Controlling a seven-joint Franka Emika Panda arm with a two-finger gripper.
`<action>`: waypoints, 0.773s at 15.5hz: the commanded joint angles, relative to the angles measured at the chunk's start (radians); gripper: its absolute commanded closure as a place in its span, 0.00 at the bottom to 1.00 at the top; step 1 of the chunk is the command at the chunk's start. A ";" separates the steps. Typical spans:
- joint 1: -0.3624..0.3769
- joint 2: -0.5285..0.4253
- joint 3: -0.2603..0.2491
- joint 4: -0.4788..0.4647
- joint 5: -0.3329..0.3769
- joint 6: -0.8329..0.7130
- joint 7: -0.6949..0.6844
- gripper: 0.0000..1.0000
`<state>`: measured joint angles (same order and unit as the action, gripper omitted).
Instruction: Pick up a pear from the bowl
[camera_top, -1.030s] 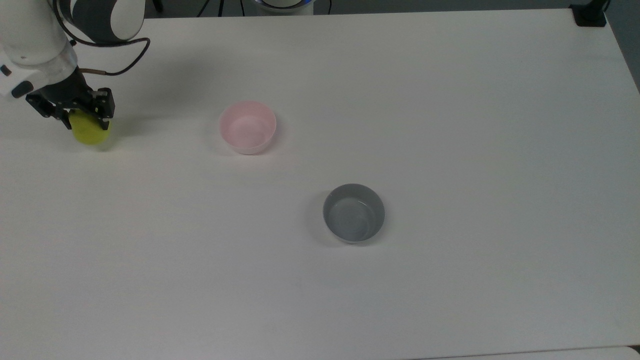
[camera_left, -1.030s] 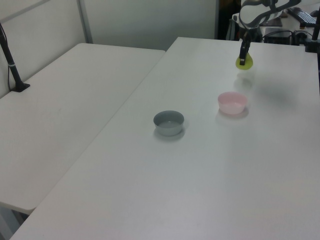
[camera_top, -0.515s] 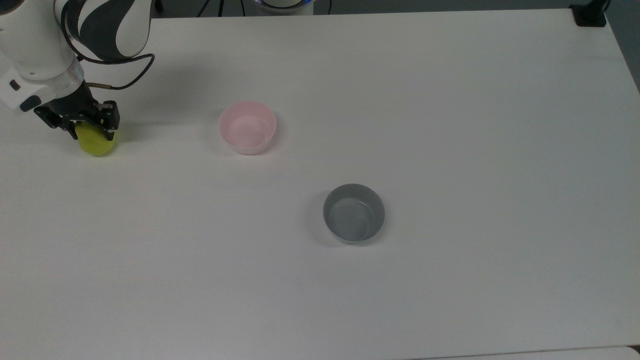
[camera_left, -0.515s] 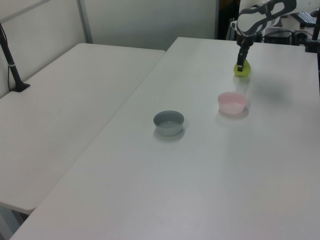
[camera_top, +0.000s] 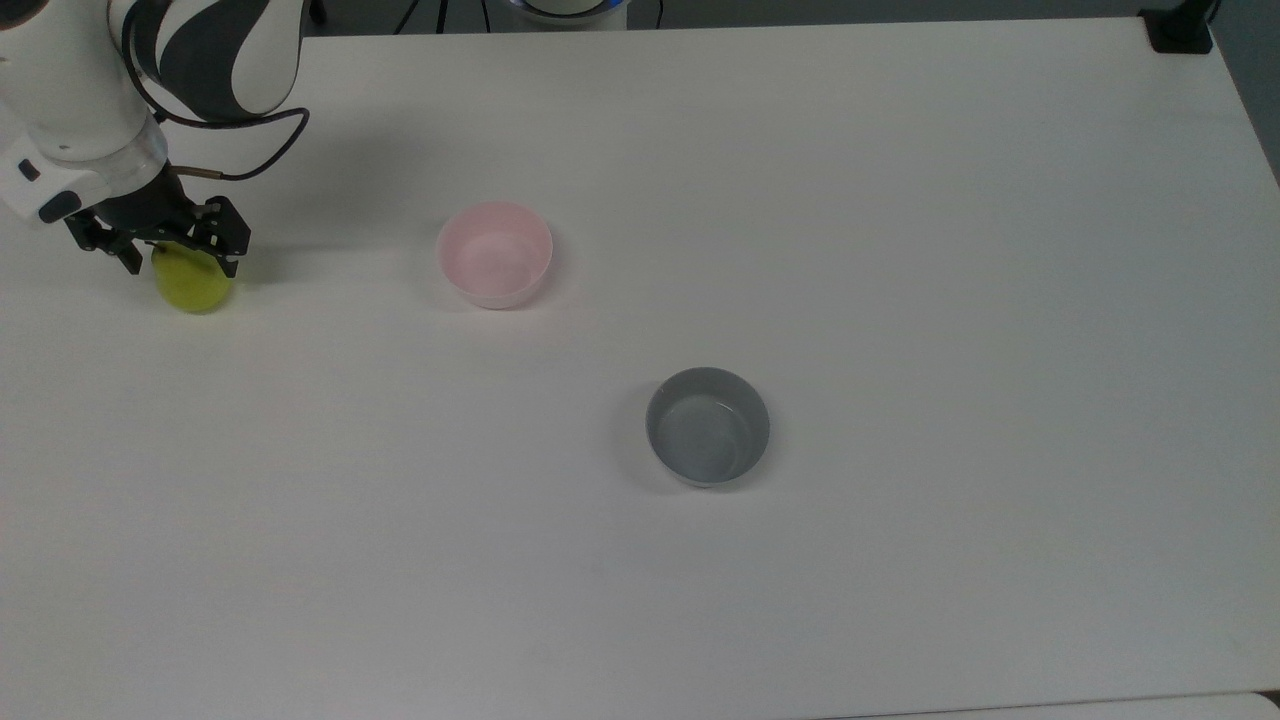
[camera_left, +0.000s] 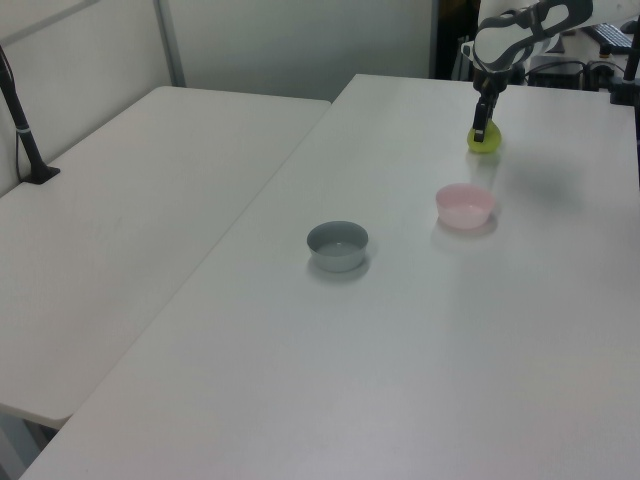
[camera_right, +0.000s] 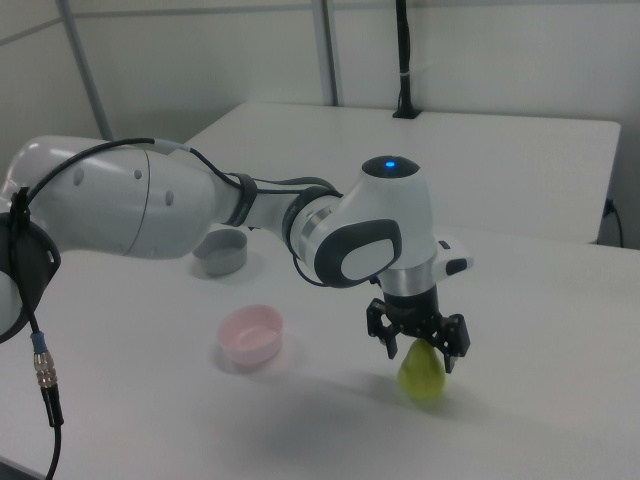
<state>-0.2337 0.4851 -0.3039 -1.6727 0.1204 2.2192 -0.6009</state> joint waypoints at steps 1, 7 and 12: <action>0.011 -0.034 -0.004 -0.005 0.018 0.010 0.016 0.00; 0.021 -0.157 0.002 0.001 0.002 -0.110 0.033 0.00; 0.051 -0.261 0.005 0.034 -0.027 -0.257 0.171 0.00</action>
<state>-0.2108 0.3019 -0.2994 -1.6357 0.1183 2.0582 -0.5010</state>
